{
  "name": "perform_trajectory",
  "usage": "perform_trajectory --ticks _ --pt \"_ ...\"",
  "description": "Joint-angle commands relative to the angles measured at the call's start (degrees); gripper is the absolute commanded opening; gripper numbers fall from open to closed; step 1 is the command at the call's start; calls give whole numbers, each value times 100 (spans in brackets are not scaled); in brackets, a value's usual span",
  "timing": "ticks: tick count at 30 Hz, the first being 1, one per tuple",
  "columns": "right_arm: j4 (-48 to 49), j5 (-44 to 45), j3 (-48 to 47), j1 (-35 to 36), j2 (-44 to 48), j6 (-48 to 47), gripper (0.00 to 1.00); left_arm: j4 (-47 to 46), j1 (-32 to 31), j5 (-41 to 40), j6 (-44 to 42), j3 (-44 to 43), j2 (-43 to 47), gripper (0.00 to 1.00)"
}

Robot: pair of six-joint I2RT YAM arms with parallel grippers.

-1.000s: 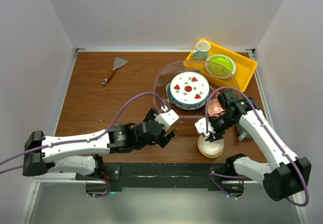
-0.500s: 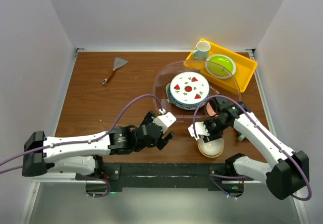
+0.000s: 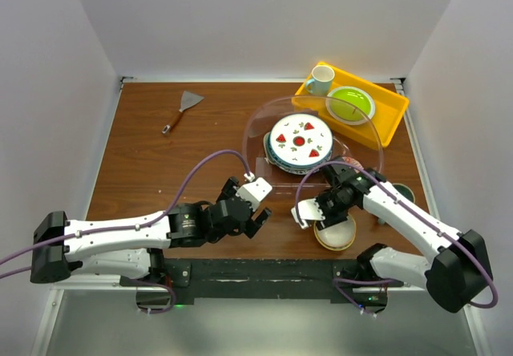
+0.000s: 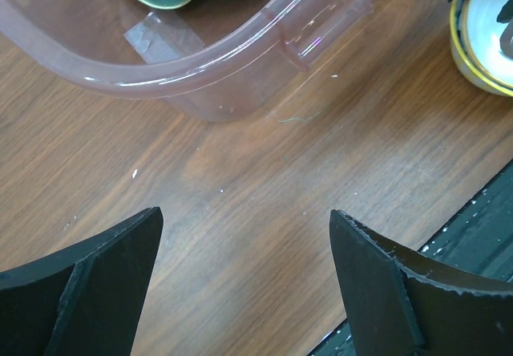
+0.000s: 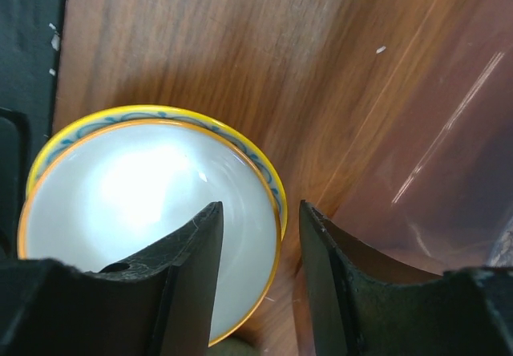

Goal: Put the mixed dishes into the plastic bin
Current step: Pick up the bowl from the center of the board.

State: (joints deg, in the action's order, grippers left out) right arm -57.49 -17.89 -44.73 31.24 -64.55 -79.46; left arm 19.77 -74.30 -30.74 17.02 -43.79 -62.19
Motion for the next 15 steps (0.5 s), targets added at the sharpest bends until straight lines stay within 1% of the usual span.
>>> perform_trajectory --ticks 1,8,15 --pt "432 382 131 224 -127 211 45 -175 39 -204 153 46 111 90" --pt "511 584 105 391 -207 326 38 -158 65 -222 162 46 137 90" --pt "415 778 35 418 -137 335 23 -158 65 -213 144 55 164 90"
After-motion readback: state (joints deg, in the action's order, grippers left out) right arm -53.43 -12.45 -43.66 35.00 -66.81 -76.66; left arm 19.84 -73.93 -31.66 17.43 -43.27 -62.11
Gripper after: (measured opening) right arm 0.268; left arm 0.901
